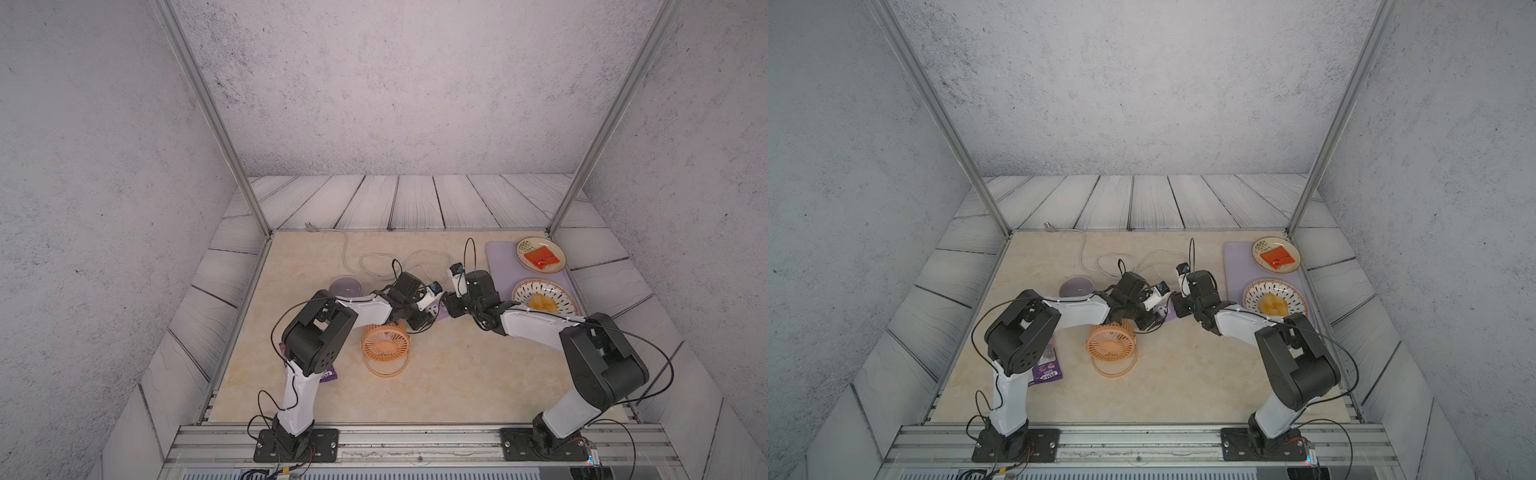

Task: Unplug the desk fan from the power strip
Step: Remove the plug from the socket.

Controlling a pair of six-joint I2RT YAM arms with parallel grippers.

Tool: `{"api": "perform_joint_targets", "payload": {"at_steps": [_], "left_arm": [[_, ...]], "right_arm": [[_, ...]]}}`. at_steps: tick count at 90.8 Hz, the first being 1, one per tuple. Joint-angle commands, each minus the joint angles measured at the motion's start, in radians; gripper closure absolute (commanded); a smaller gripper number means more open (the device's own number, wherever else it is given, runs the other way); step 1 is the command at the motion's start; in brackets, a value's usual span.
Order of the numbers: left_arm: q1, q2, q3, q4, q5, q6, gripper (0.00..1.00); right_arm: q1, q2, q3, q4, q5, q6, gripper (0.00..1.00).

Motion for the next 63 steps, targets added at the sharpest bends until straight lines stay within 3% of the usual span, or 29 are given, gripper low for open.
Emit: {"api": "perform_joint_targets", "payload": {"at_steps": [1, 63], "left_arm": [[-0.006, -0.021, 0.006, -0.039, 0.017, 0.003, 1.0], [-0.005, -0.025, 0.002, -0.041, 0.009, 0.006, 1.0]], "right_arm": [[0.019, -0.006, 0.005, -0.013, 0.011, -0.006, 0.56], [0.04, -0.03, 0.002, -0.03, 0.107, 0.032, 0.59]]}}
